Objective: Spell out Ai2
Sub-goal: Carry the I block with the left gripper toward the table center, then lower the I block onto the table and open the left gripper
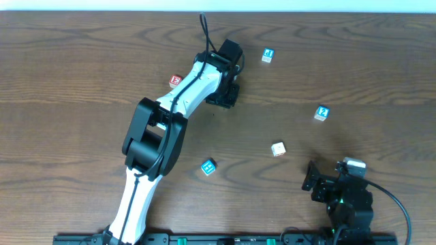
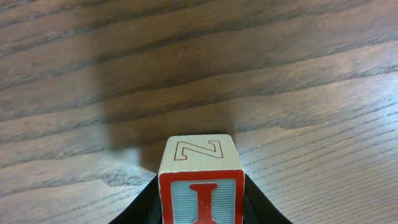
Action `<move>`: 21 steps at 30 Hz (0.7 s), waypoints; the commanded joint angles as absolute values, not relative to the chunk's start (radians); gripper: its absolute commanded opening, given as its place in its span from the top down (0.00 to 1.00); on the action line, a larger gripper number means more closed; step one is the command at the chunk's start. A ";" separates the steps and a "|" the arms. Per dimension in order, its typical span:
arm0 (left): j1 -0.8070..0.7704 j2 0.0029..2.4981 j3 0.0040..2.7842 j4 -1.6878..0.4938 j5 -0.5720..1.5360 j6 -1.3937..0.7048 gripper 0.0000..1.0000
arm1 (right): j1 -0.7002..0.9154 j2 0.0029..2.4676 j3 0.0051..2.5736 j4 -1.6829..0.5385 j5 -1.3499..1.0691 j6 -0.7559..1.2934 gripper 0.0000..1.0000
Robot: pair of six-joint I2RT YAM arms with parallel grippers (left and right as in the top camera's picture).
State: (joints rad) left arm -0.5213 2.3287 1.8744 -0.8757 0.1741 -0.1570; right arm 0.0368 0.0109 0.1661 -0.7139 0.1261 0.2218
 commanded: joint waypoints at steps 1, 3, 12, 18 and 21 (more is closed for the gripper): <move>-0.539 2.334 1.884 -0.892 0.178 -0.204 0.94 | 0.031 0.006 0.162 -0.716 0.123 0.208 0.01; -0.548 2.334 1.884 -0.900 0.170 -0.223 0.94 | 0.031 0.006 0.162 -0.716 0.123 0.208 0.01; -0.597 2.334 1.884 -0.947 0.022 -0.336 0.94 | 0.031 0.006 0.162 -0.716 0.123 0.208 0.01; -0.601 2.334 1.884 -0.951 0.015 -0.400 0.94 | 0.031 0.006 0.162 -0.716 0.123 0.208 0.01; -0.602 2.334 1.884 -0.951 0.015 -0.409 0.94 | 0.031 0.006 0.162 -0.716 0.123 0.208 0.01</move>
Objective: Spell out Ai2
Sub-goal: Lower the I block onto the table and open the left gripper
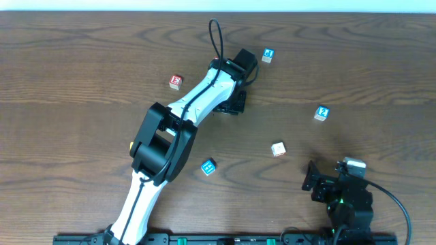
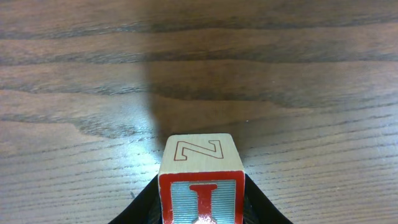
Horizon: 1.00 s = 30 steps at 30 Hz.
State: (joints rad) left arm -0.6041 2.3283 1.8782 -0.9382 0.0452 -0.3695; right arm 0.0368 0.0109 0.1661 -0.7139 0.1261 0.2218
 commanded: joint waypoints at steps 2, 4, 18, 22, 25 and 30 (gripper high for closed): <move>-0.603 2.334 1.884 -0.950 0.013 -0.427 0.94 | 0.031 0.006 0.162 -0.716 0.123 0.208 0.01; -0.603 2.334 1.884 -0.950 0.001 -0.451 0.94 | 0.031 0.006 0.162 -0.716 0.123 0.208 0.01; -0.603 2.334 1.884 -0.945 -0.004 -0.453 0.60 | 0.031 0.006 0.162 -0.716 0.123 0.208 0.01; -0.603 2.334 1.884 -0.945 -0.004 -0.453 0.57 | 0.031 0.006 0.162 -0.716 0.123 0.208 0.01; -0.603 2.334 1.884 -0.945 -0.004 -0.453 0.53 | 0.031 0.006 0.162 -0.716 0.123 0.208 0.01; -0.601 2.333 1.884 -0.933 -0.008 -0.438 0.46 | 0.031 0.006 0.162 -0.716 0.123 0.208 0.01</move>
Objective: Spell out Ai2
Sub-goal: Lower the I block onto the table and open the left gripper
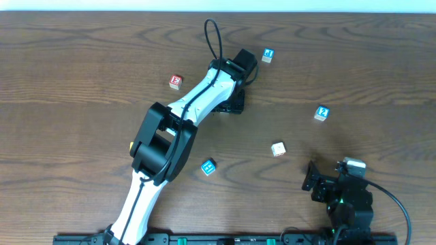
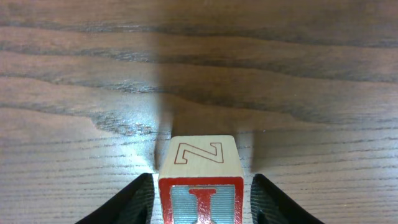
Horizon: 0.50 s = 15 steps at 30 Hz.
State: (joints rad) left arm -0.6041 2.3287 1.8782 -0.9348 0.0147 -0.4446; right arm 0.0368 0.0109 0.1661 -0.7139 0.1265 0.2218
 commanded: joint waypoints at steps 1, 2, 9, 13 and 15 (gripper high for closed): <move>-0.600 2.333 1.886 -0.930 -0.008 -0.425 0.43 | 0.031 0.006 0.162 -0.716 0.123 0.208 0.01; -0.599 2.333 1.892 -0.930 -0.008 -0.407 0.40 | 0.031 0.006 0.162 -0.716 0.123 0.208 0.01; -0.595 2.324 2.004 -0.968 -0.014 -0.305 0.28 | 0.031 0.006 0.162 -0.716 0.123 0.208 0.01; -0.595 2.324 2.104 -1.006 -0.096 -0.278 0.19 | 0.031 0.006 0.162 -0.716 0.123 0.208 0.01; -0.595 2.324 2.151 -1.016 -0.155 -0.240 0.14 | 0.031 0.006 0.162 -0.716 0.123 0.208 0.01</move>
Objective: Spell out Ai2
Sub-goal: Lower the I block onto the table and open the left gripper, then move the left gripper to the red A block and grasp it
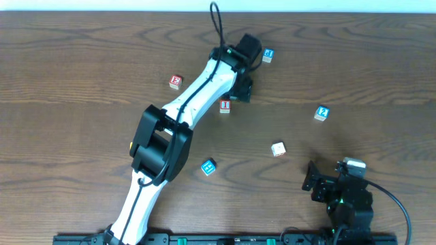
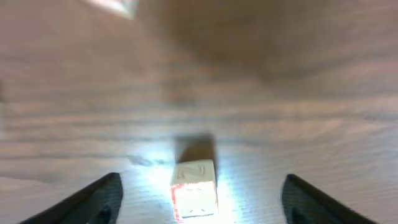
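Observation:
The red-framed I block (image 1: pixel 225 105) stands alone on the wooden table (image 1: pixel 82 54). In the blurred left wrist view the same block (image 2: pixel 194 198) shows a Z on its top face and sits low between the black fingers (image 2: pixel 93 200), touching neither. My left gripper (image 1: pixel 243 90) is open and stands just up and to the right of the block; in its own view the left gripper (image 2: pixel 202 182) has its jaws spread wide. My right gripper (image 1: pixel 315 179) rests folded at the near right edge, its jaws unclear.
Loose blocks lie scattered: a red one (image 1: pixel 176 82) at left, a blue one (image 1: pixel 268 55) by the left wrist, a blue one (image 1: pixel 322 113) at right, a cream one (image 1: pixel 277 148) and a blue one (image 1: pixel 208 166) nearer the front.
The left gripper's jaws have spread wider and it has drawn back from the I block, which now stands uncovered on the table. The right arm is unchanged.
First my left gripper was shut on the I block near the table's far middle. Then it held the block further right. Its jaws had parted with the block on the wood half a second ago; now it is clear of the block.

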Action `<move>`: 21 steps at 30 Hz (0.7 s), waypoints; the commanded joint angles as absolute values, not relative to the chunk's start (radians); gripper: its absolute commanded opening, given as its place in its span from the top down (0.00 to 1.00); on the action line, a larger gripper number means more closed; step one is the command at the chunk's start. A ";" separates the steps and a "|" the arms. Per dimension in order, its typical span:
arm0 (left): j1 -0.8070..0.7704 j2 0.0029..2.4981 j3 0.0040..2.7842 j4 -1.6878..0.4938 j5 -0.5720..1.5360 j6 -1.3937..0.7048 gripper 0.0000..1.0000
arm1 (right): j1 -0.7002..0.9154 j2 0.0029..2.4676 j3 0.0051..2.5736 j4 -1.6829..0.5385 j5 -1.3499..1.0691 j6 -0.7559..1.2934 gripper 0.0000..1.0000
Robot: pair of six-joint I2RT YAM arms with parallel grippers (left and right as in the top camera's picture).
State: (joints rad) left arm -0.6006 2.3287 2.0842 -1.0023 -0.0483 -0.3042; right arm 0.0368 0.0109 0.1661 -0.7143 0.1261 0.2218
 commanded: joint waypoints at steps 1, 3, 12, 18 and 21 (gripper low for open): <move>-0.595 2.324 2.167 -1.015 -0.182 -0.215 0.14 | 0.031 0.006 0.162 -0.716 0.123 0.208 0.01; -0.593 2.324 2.192 -0.997 -0.250 -0.153 0.11 | 0.031 0.006 0.162 -0.716 0.123 0.208 0.01; -0.511 2.333 2.187 -0.827 -0.199 0.054 0.03 | 0.031 0.006 0.162 -0.716 0.123 0.208 0.01; -0.422 2.352 2.187 -0.720 0.012 0.138 0.04 | 0.031 0.006 0.162 -0.716 0.123 0.208 0.01; -0.405 2.386 2.187 -0.700 0.022 0.161 0.05 | 0.031 0.006 0.162 -0.716 0.123 0.208 0.01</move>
State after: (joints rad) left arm -0.4065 2.3352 2.1757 -0.7067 -0.0460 0.1051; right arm 0.0368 0.0109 0.1661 -0.7139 0.1261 0.2218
